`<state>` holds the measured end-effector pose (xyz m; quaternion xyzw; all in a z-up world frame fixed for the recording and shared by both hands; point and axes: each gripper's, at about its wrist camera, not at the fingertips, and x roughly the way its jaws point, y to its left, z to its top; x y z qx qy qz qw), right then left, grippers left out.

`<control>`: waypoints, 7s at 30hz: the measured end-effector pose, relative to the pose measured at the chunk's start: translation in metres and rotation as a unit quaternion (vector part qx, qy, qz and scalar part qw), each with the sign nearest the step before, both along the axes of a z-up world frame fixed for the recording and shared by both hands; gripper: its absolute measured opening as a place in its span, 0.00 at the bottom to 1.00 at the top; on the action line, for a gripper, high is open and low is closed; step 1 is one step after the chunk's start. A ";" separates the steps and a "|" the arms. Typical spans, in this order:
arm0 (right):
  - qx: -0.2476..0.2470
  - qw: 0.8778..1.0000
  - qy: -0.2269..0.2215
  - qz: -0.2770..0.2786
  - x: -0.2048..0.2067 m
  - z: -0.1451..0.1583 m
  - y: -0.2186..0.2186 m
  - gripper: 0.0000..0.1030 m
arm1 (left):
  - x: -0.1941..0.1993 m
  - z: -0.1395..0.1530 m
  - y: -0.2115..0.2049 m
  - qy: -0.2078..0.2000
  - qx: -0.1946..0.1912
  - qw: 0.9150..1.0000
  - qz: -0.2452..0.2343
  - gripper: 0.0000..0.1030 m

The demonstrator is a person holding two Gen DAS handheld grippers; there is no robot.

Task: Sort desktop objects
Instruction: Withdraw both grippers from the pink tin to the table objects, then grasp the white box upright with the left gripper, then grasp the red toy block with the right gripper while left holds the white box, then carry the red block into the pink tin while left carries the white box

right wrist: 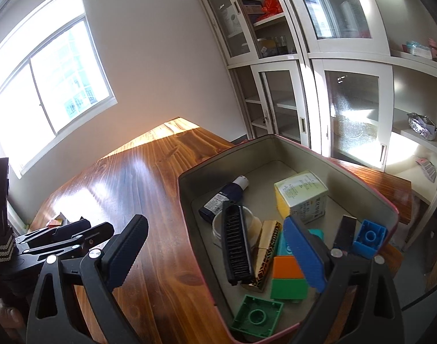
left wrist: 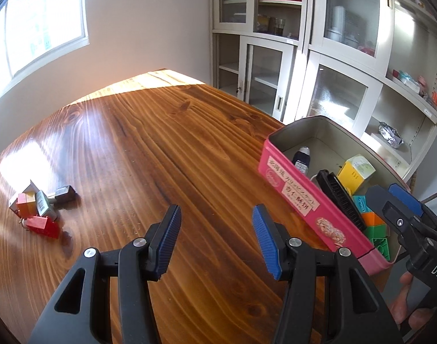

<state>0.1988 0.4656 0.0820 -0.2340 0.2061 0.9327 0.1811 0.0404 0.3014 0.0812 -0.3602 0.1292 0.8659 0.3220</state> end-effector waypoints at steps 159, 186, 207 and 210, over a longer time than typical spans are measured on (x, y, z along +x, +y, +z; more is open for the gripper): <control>0.062 0.890 -0.140 0.430 -0.293 -0.065 -0.290 0.25 | -0.256 -0.029 -0.249 0.006 0.017 0.966 0.257 0.27; -0.024 0.961 -0.099 0.258 -0.146 -0.039 -0.170 0.25 | -0.195 0.005 -0.184 0.039 0.043 0.987 0.151 0.27; -0.005 0.997 -0.025 0.076 -0.030 -0.001 -0.049 0.25 | -0.086 0.016 -0.074 0.029 0.054 0.998 0.012 0.27; 0.002 0.999 -0.014 0.039 -0.011 0.002 -0.027 0.25 | -0.073 0.017 -0.051 0.024 0.050 0.998 -0.011 0.27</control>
